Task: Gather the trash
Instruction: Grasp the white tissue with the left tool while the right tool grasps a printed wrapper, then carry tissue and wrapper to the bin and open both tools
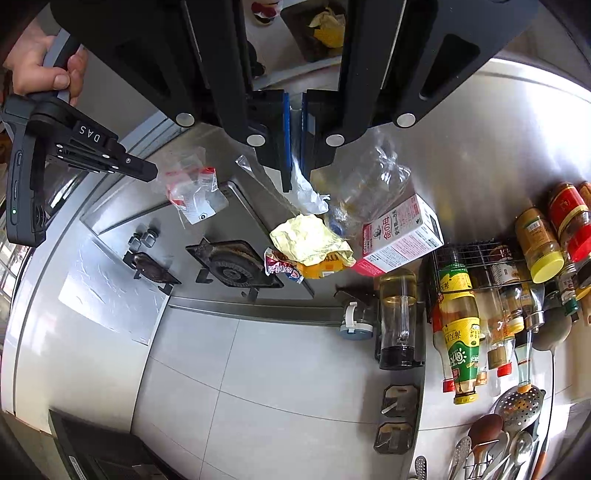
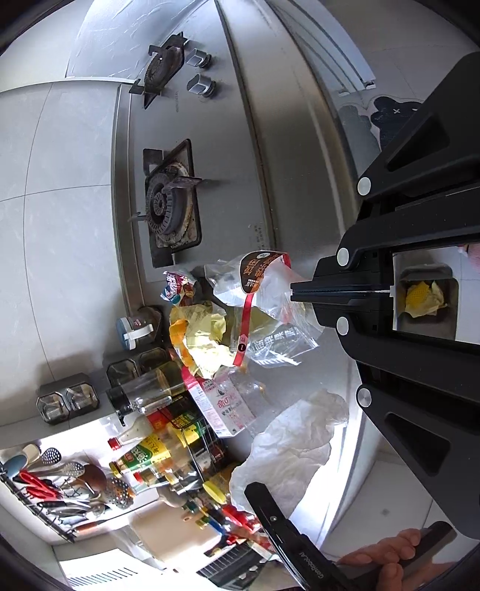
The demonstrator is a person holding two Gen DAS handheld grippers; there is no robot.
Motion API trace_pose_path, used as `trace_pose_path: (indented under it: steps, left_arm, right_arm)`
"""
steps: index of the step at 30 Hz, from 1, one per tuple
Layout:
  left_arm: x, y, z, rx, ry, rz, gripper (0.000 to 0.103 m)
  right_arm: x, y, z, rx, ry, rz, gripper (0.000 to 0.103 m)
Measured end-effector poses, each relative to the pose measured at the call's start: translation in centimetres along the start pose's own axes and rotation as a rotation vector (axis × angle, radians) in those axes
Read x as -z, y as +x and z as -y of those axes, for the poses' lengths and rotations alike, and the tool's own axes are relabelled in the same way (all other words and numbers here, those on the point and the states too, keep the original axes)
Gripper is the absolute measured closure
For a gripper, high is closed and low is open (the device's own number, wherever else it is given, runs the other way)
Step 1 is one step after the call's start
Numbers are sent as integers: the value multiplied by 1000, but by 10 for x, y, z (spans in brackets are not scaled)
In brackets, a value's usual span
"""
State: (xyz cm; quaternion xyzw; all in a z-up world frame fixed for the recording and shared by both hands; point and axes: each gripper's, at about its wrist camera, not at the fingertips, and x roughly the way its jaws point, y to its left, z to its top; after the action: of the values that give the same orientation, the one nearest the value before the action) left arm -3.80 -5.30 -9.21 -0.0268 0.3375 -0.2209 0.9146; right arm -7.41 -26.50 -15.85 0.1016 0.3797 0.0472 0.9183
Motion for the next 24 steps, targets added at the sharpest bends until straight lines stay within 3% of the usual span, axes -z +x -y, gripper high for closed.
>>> trace_pose_path:
  steps: [7,12,24]
  left_arm:
    - [48,-30,2,9,-23,-20,101]
    - [85,-36,-5,2,-44,-80,101]
    - [179,6,-51,-62,-164,-265,101]
  right_arm:
    - [48,-18,-27,-44,-29,-29,101]
    - [86,-12,-51,-88,-53,-99,101]
    - [165,72,-68,-91,-63,-346,101]
